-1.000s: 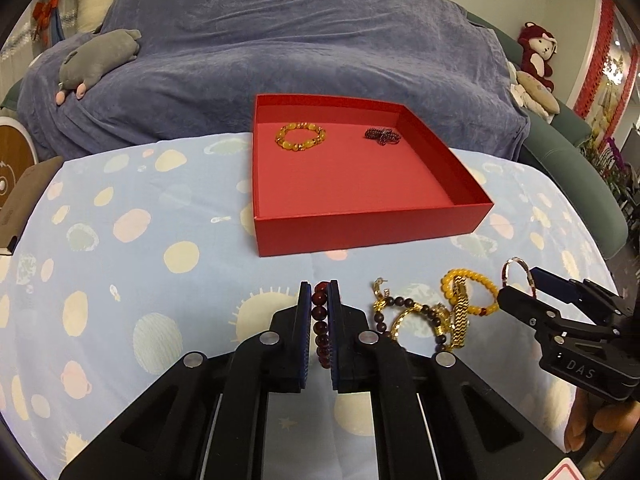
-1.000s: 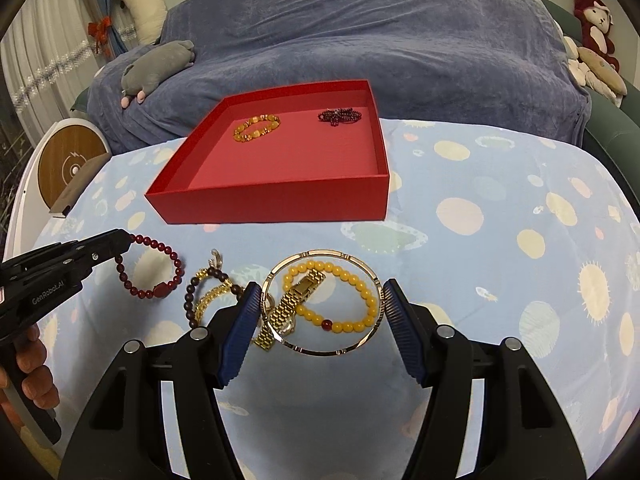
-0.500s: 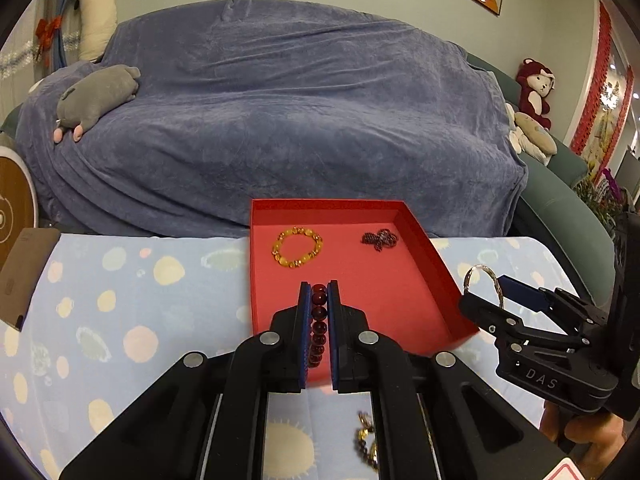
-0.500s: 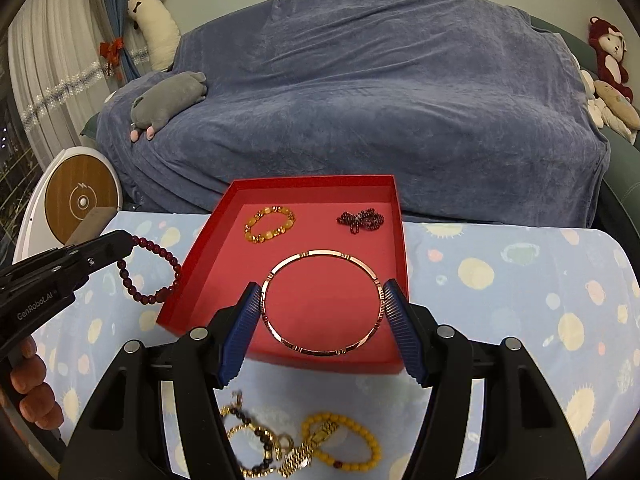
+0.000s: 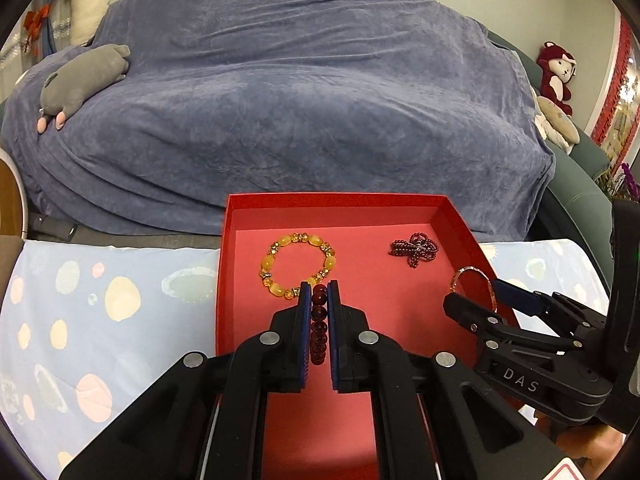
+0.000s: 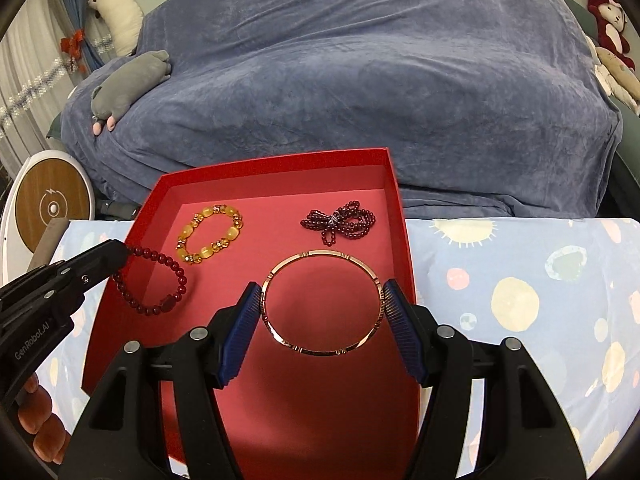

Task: Organize jewelry
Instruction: 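Carry both into the red box and open both grippers, then move the left gripper to the black-and-gold bead bracelet and grasp it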

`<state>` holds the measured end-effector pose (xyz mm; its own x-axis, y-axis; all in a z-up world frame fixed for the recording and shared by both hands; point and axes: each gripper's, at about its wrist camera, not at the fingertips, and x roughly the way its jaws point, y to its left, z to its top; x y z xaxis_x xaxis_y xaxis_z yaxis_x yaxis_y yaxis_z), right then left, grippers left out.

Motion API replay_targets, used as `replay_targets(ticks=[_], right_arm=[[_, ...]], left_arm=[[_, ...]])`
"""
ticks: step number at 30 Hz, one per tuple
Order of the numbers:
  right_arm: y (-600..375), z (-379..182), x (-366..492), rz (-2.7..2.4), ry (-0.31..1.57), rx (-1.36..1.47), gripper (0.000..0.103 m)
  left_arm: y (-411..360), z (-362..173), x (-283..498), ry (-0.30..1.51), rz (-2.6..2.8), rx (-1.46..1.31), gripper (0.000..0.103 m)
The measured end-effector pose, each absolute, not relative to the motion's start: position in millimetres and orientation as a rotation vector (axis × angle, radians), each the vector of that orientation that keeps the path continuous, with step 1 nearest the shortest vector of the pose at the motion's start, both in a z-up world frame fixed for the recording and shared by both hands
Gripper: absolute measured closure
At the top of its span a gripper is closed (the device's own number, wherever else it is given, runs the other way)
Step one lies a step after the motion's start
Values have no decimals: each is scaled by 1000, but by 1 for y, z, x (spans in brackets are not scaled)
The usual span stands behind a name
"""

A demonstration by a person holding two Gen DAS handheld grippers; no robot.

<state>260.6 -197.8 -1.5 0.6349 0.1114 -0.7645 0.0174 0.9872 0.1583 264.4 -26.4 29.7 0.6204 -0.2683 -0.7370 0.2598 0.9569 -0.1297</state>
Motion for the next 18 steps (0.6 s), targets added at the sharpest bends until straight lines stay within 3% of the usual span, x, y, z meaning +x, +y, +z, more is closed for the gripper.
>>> replay_targets(ticks=[4, 5, 7, 9, 18], right_arm=[[-197, -5, 266, 47, 879, 145, 42], [-197, -4, 266, 47, 877, 153, 40], [-200, -1, 263, 41, 866, 168, 36], [-204, 4, 258, 40, 850, 178, 35], [-217, 37, 197, 41, 799, 173, 35]], left_arm=[[-25, 19, 273, 871, -302, -29, 97], [-25, 18, 274, 866, -292, -31, 93], [-21, 19, 272, 860, -285, -42, 82], [-17, 22, 270, 847, -251, -46, 55], [4, 46, 229, 812, -239, -37, 52]])
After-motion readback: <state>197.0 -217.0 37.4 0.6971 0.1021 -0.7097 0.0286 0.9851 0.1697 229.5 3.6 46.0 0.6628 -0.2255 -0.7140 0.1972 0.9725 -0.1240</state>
